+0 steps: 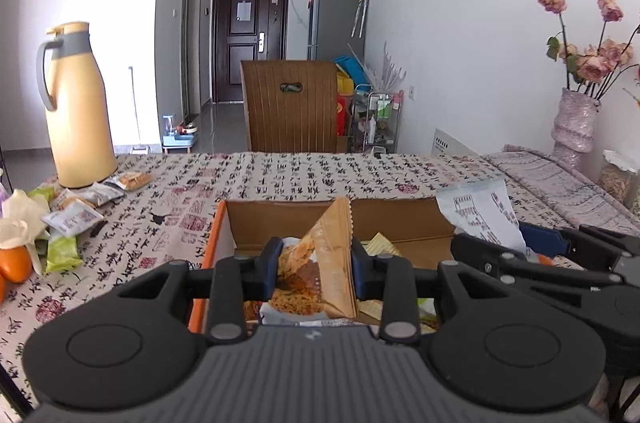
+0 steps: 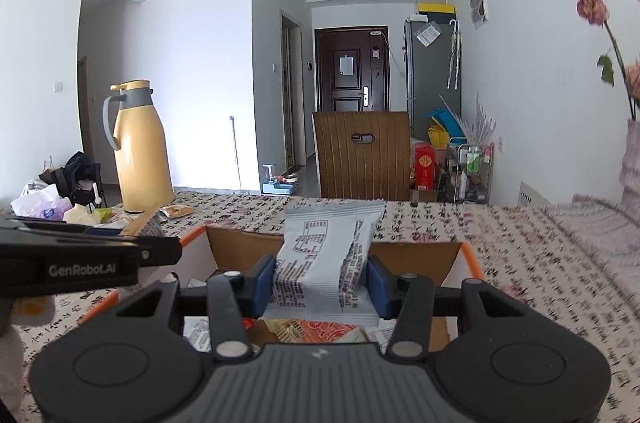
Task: Organize snacks
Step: 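Drop both packets into the box and open both grippers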
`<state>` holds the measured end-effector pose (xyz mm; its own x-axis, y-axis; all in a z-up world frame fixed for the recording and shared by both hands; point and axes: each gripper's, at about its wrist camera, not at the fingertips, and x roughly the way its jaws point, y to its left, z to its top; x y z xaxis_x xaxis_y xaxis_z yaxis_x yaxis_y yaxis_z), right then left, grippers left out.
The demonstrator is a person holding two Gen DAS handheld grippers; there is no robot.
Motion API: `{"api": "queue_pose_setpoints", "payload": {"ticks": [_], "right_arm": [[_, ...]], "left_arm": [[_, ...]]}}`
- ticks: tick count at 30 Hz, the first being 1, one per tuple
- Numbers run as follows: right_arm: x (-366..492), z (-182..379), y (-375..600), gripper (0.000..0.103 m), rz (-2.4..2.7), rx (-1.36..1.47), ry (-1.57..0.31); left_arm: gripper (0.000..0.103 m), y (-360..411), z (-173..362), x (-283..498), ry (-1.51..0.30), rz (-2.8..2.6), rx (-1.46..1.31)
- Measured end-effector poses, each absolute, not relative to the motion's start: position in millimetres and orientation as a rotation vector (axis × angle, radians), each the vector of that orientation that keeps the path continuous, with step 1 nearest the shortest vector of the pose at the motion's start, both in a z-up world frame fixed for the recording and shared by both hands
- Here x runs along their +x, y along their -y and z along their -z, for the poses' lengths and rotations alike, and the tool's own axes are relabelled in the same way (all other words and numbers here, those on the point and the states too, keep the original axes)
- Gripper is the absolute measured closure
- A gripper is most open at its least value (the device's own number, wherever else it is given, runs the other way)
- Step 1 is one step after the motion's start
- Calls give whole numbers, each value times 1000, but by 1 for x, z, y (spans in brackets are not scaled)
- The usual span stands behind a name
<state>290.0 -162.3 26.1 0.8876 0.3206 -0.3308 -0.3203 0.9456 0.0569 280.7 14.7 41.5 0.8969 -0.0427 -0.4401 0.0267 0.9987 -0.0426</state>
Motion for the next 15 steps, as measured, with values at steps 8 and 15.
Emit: {"api": "queue_pose_setpoints", "payload": {"ticks": [8, 15], "right_arm": [[300, -6, 160, 55, -359, -13, -405], [296, -4, 163, 36, -342, -8, -401]], "left_arm": [[68, -26, -27, 288, -474, 13, -71], [35, -32, -29, 283, -441, -8, -97]]}}
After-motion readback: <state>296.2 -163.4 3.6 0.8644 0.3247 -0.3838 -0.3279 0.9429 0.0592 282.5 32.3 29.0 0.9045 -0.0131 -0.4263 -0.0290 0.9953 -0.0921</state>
